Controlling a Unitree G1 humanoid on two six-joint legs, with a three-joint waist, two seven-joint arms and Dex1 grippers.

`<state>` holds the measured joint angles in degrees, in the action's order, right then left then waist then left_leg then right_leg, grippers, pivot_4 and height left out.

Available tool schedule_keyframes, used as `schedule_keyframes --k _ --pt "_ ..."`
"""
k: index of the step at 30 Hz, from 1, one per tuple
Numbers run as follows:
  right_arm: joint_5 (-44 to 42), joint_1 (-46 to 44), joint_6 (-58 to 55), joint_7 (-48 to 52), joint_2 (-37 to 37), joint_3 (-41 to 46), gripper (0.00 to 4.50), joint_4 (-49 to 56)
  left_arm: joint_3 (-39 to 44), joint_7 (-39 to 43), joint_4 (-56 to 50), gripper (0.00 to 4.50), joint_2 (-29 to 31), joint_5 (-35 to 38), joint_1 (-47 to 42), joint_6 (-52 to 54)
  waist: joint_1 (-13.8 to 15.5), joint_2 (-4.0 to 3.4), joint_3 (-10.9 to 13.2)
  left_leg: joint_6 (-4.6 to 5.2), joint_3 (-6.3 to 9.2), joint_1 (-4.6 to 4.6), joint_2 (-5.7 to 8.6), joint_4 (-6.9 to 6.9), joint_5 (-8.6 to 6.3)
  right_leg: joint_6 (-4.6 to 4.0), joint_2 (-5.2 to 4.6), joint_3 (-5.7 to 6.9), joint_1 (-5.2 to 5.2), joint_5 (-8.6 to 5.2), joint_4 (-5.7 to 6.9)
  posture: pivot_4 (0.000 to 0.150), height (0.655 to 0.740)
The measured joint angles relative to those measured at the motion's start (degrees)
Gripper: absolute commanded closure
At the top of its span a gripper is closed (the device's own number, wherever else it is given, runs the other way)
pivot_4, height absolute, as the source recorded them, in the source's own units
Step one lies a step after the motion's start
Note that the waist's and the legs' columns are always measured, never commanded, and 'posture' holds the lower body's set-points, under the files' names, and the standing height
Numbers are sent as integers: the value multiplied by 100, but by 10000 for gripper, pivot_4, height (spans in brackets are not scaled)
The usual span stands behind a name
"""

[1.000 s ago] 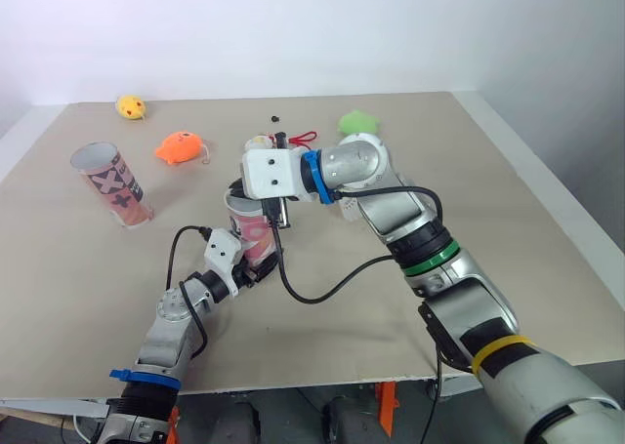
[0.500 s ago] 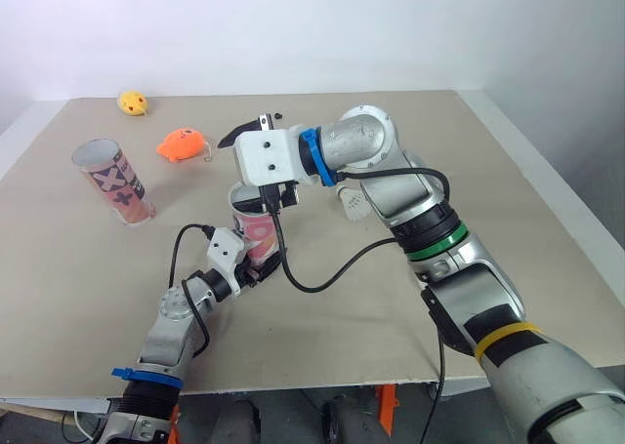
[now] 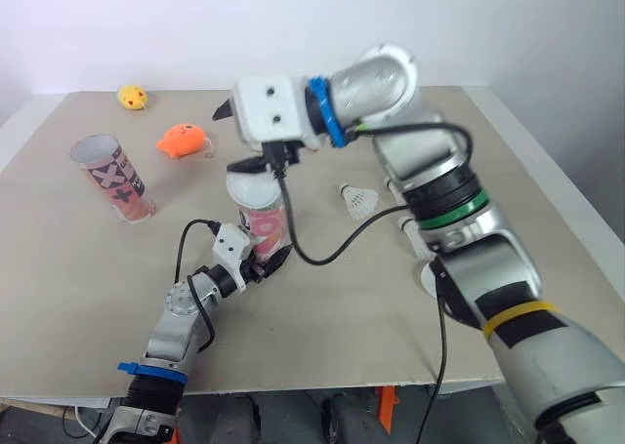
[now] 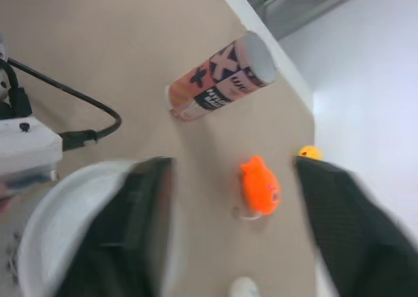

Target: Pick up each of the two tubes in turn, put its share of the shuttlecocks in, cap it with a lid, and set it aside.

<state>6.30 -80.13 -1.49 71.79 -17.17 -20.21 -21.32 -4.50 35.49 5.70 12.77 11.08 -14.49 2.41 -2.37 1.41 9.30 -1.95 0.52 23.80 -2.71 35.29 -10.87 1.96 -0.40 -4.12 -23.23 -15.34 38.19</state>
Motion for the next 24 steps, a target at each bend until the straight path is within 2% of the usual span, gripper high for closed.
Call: schedule_keyframes --k 1,3,4,14,20,23,24 --pt "-27 2 -12 71 -43 -1 33866 -1 -4 0 0 13247 -2 0 -1 -3 -1 -1 1 -5 -2 3 0 0 -3 0 -2 -2 -1 1 -2 1500 7400" --pt "-67 6 -60 219 -62 -8 43482 4 -9 -2 -2 13247 -13 0 -6 -6 -3 -7 5 -7 -3 12 2 1 -4 -3 -4 -4 -7 5 -4 1500 7400" --pt "-97 28 -75 299 -65 -35 44484 48 -11 -5 -2 13247 -25 0 -6 -8 -1 -7 5 -6 -1 14 2 1 -5 -4 -3 -1 -7 5 -5 1500 7400" --pt "-47 318 -176 560 -261 -380 44484 124 -14 -23 -11 13247 -53 0 -4 -11 0 -11 7 -6 2 18 3 3 -6 -2 -3 1 -9 5 -5 1500 7400" --pt "16 306 -29 302 -194 -438 44484 16 -15 -23 -3 13247 -54 0 -12 -12 0 -12 8 -6 2 18 3 4 -6 0 -2 2 -8 6 -4 1500 7400" --pt "30 245 65 171 -165 -420 35144 -172 -19 -22 -1 13247 -60 0 -16 -12 1 -12 8 -6 2 19 3 6 -6 1 -3 1 -7 7 -5 1500 7400" --pt "0 230 44 168 -150 -400 29666 -234 -18 -23 0 13247 -60 0 -16 -12 1 -12 8 -6 1 19 3 6 -6 0 -3 1 -7 7 -5 1500 7400"
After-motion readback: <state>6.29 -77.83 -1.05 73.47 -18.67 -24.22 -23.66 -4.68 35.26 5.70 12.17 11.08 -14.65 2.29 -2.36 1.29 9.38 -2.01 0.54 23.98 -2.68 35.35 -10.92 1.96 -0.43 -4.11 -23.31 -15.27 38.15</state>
